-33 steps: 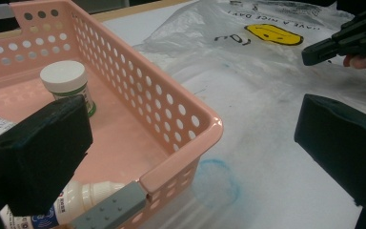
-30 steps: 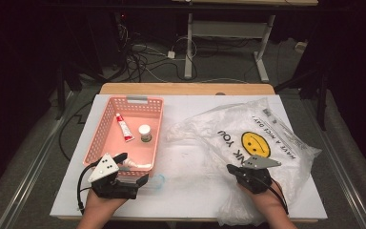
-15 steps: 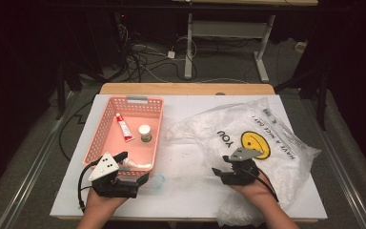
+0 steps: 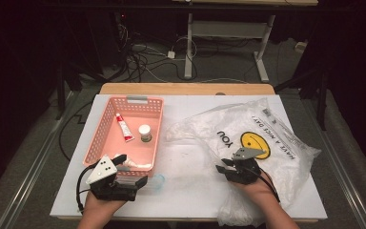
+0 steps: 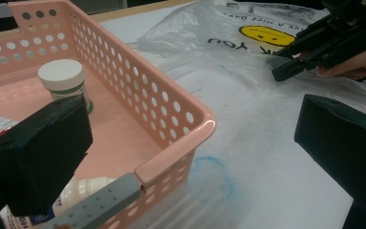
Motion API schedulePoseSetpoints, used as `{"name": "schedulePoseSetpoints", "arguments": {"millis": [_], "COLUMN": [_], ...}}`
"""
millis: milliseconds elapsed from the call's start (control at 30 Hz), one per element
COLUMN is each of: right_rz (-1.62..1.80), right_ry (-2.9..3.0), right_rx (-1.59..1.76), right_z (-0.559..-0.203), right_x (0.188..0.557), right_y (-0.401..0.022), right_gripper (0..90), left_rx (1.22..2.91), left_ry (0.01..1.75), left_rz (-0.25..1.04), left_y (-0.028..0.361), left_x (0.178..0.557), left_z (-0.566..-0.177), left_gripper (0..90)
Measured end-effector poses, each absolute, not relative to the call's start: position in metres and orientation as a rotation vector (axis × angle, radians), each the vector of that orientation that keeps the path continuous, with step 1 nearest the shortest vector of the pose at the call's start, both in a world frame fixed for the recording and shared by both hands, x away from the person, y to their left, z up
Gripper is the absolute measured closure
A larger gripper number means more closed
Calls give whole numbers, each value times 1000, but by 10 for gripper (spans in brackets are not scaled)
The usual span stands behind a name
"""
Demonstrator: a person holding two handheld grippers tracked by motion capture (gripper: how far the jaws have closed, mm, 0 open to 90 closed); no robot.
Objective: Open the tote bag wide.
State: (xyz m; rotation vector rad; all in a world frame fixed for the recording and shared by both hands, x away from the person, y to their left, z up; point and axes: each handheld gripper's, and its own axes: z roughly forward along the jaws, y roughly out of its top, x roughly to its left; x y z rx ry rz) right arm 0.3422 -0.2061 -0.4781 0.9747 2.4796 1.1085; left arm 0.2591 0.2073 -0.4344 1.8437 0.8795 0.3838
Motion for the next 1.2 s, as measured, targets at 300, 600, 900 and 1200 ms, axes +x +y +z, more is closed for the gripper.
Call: {"name": "schedulePoseSetpoints", "arguments": {"millis": [300,600,900,1200], "right_rz": [1062,1137,1282,1359], "right_ry": [2491,2417,2267,2188], "right_rx": [971,968,961,944], "right_z": [-480,-471,-452,-440], "right_x": [342,341,333,331], "right_y": [-210,-218,-230,-232], "right_gripper": [762,900,900,900], "left_rx": [1842,1833,1825,1811], "left_ry": [894,899,926,954], "left_rz": [372,353,353,357], "left_y": [208,209,212,215], "left_x": [260,261,263,262], "left_z": [-438,-439,-441,-440], "left_gripper": [0,0,0,0]}}
